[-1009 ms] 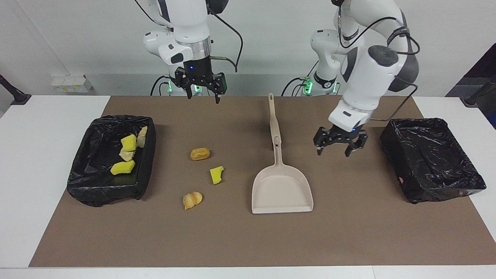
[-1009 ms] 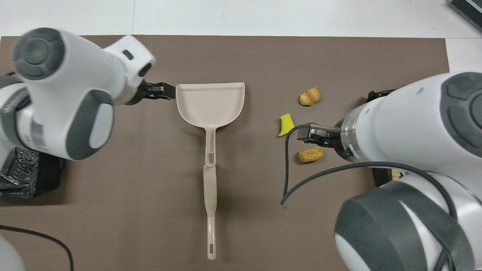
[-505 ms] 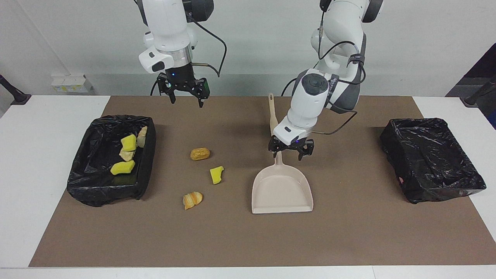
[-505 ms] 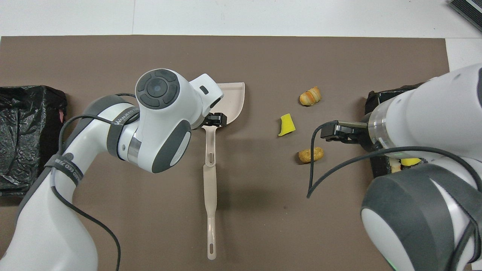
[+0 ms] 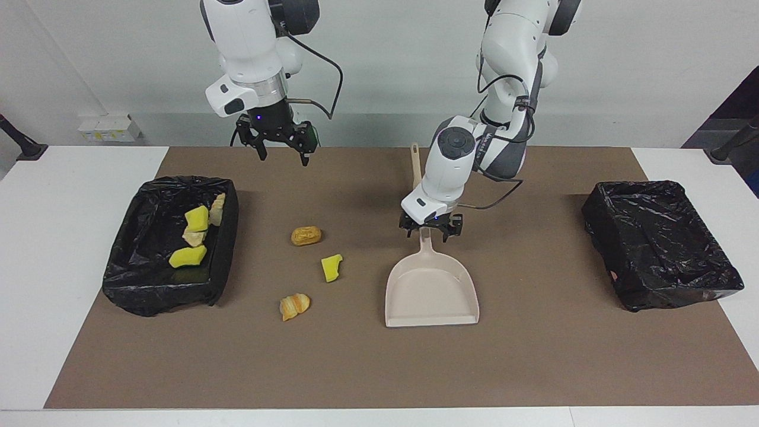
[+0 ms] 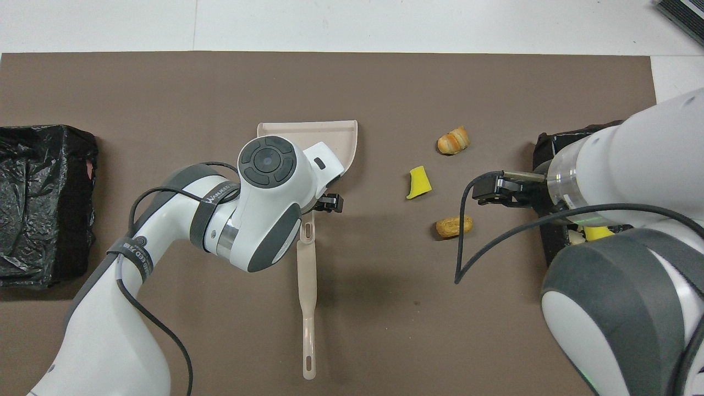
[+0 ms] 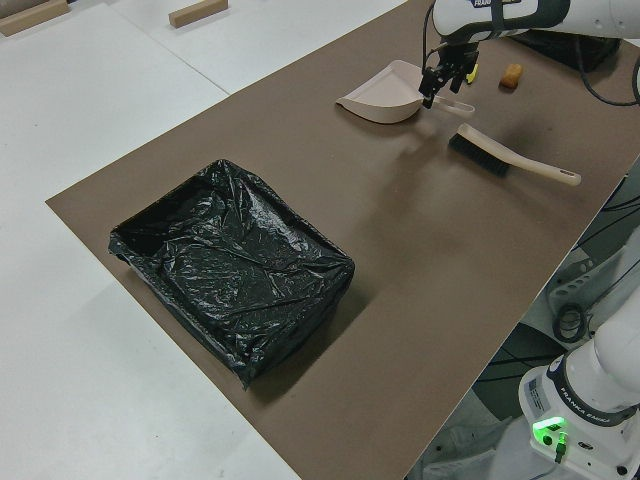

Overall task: Sweep and dump trash in bin
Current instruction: 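Grasp the dustpan handle with the left gripper and lift it, then hold the dustpan with the left gripper while the right gripper grasps the brush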

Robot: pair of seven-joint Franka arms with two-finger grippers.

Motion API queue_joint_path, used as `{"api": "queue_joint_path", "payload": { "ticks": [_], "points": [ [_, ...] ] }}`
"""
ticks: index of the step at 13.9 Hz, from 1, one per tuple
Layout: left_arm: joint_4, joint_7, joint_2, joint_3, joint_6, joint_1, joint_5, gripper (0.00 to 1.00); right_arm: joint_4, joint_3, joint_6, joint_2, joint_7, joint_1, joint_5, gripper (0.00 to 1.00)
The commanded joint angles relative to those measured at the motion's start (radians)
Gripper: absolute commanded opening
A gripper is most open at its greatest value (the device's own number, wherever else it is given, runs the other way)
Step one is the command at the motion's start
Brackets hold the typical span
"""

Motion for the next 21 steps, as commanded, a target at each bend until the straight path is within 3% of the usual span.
{"api": "queue_joint_path", "payload": {
  "ticks": [1, 2, 4, 8, 11, 13, 15, 19, 21],
  "points": [
    [-0.014, -0.014, -0.012, 0.017, 0.001, -0.017, 0.003, 1.00, 0.002, 0.006, 0.009, 0.007, -0.053, -0.023, 0.030, 1.00],
    [-0.016, -0.014, -0.012, 0.017, -0.013, -0.017, 0.005, 0.71, 0.004, 0.006, 0.009, 0.008, -0.052, -0.023, 0.030, 1.00],
    [-0.014, -0.011, -0.012, 0.017, -0.043, -0.013, 0.011, 0.00, 0.010, 0.006, 0.009, 0.016, -0.052, -0.023, 0.030, 1.00],
    [0.009, -0.085, -0.015, 0.028, -0.060, 0.016, 0.003, 0.00, 0.010, 0.006, 0.001, 0.027, -0.041, -0.004, 0.030, 1.00],
    [0.071, -0.019, -0.041, 0.032, -0.155, 0.094, 0.052, 0.00, 0.008, 0.015, -0.008, 0.022, -0.041, 0.005, 0.030, 0.81],
    [0.084, 0.105, -0.062, 0.034, -0.204, 0.150, 0.058, 0.00, -0.001, 0.027, -0.019, 0.012, -0.043, 0.029, 0.030, 0.75],
    [0.094, 0.229, -0.085, 0.034, -0.253, 0.230, 0.055, 0.00, -0.018, 0.027, -0.035, 0.010, -0.015, 0.112, 0.030, 0.75],
    [0.190, 0.523, -0.061, 0.036, -0.437, 0.362, 0.040, 0.00, -0.129, 0.029, -0.016, -0.002, 0.161, 0.281, 0.033, 0.75],
    [0.202, 0.622, -0.056, 0.034, -0.460, 0.423, 0.040, 0.00, -0.200, 0.029, 0.084, 0.004, 0.276, 0.385, 0.033, 0.75]
  ]
}}
